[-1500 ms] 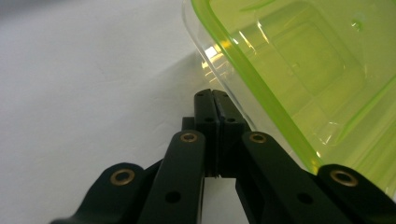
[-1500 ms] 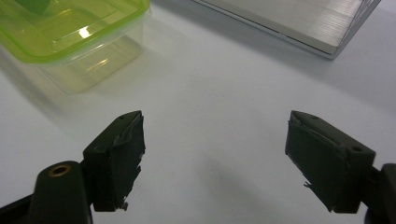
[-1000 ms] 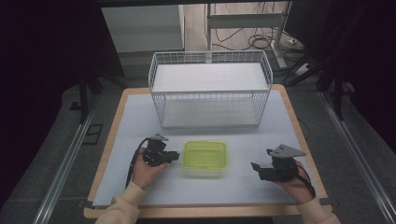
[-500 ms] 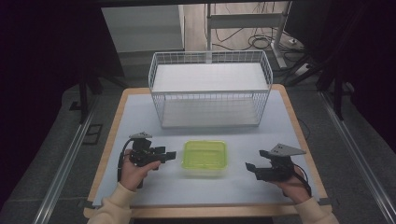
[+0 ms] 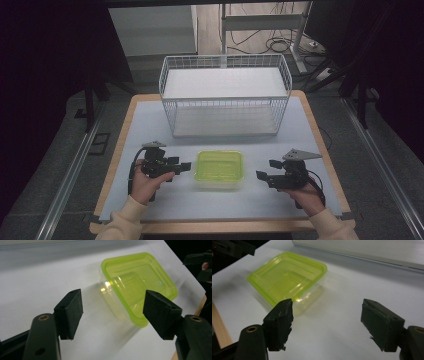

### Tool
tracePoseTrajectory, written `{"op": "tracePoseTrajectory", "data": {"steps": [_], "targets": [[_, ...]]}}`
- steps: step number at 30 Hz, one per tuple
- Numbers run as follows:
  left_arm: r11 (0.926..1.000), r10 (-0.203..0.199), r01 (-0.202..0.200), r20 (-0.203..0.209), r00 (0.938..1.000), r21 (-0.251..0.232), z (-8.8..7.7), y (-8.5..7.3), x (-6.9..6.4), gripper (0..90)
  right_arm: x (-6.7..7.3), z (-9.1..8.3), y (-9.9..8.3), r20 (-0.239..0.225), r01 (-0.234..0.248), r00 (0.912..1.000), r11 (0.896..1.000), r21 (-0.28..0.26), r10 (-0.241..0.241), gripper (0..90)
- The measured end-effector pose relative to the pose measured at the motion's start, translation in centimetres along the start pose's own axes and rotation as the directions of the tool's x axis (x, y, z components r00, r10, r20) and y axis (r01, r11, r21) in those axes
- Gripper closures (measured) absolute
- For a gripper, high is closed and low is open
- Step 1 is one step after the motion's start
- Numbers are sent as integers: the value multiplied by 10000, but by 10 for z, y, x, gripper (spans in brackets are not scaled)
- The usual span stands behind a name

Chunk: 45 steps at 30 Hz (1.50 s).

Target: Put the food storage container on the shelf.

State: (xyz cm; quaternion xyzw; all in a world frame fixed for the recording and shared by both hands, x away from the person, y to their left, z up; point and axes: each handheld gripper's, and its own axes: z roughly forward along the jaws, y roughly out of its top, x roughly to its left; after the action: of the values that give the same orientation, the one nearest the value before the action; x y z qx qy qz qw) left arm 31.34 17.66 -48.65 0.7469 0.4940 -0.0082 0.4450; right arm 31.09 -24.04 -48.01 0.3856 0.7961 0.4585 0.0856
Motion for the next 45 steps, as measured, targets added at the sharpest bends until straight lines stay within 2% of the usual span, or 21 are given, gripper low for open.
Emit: {"op": "tracePoseTrajectory", "data": {"steps": [5, 8, 11, 13, 18, 22, 30, 34, 36, 37, 38, 39, 40, 42, 43, 45], "targets": [[10000, 65, -65, -12, 10000, 0, 4, 7, -6, 321, 7, 7, 20, -194, -278, 9994, 9995, -169, 275, 323], [10000, 98, -98, 26, 9999, 3, 7, 11, -8, 322, 10, 19, 34, -380, -357, 9987, 9993, -109, 353, 346], [10000, 61, -61, 38, 10000, 38, 10, 11, -8, 324, 10, 27, 37, -393, -429, 9983, 9991, -71, 425, 359], [9999, -87, 87, 17, 10000, 115, 13, 12, -7, 344, 9, 37, 37, -453, -653, 9968, 9978, 141, 659, 370], [9997, -125, 125, 5, 9999, 219, 16, 12, -8, 363, 7, 38, 35, -441, -865, 9952, 9961, 162, 872, 370], [9990, -294, 289, 149, 9995, 333, 21, 11, -6, 368, 4, 39, 31, -590, -1136, 9916, 9932, 247, 1149, 372], [9957, -588, 556, 413, 9974, 744, 34, 8, 0, 398, 2, 53, 23, -783, -1364, 9869, 9885, 657, 1413, 412], [9942, -744, 687, 668, 9950, 831, 38, 7, 2, 425, -1, 57, 19, -944, -1697, 9796, 9818, 857, 1776, 431], [9936, -759, 691, 745, 9943, 899, 40, 6, 3, 475, -3, 60, 16, -1063, -1953, 9729, 9760, 960, 2051, 447], [9931, -784, 708, 805, 9937, 936, 40, 6, 4, 522, -5, 62, 15, -1207, -2236, 9643, 9689, 1062, 2358, 458], [9925, -840, 750, 918, 9922, 969, 41, 5, 5, 544, -6, 62, 14, -1244, -2341, 9609, 9658, 1115, 2473, 464], [9914, -905, 794, 1060, 9902, 1041, 42, 5, 7, 556, -6, 63, 14, -1294, -2410, 9581, 9634, 1175, 2555, 472], [9914, -905, 794, 1060, 9902, 1041, 42, 5, 7, 565, -6, 63, 14, -1294, -2410, 9581, 9634, 1175, 2555, 472], [9907, -956, 834, 1140, 9889, 1072, 43, 4, 8, 579, -7, 65, 13, -1401, -2531, 9526, 9589, 1282, 2701, 493], [9900, -1006, 877, 1169, 9880, 1100, 43, 4, 8, 602, -7, 67, 13, -1478, -2573, 9495, 9564, 1384, 2768, 533], [9901, -990, 865, 1130, 9887, 1105, 44, 3, 9, 637, -7, 68, 13, -1529, -2617, 9471, 9548, 1407, 2822, 553]]}}
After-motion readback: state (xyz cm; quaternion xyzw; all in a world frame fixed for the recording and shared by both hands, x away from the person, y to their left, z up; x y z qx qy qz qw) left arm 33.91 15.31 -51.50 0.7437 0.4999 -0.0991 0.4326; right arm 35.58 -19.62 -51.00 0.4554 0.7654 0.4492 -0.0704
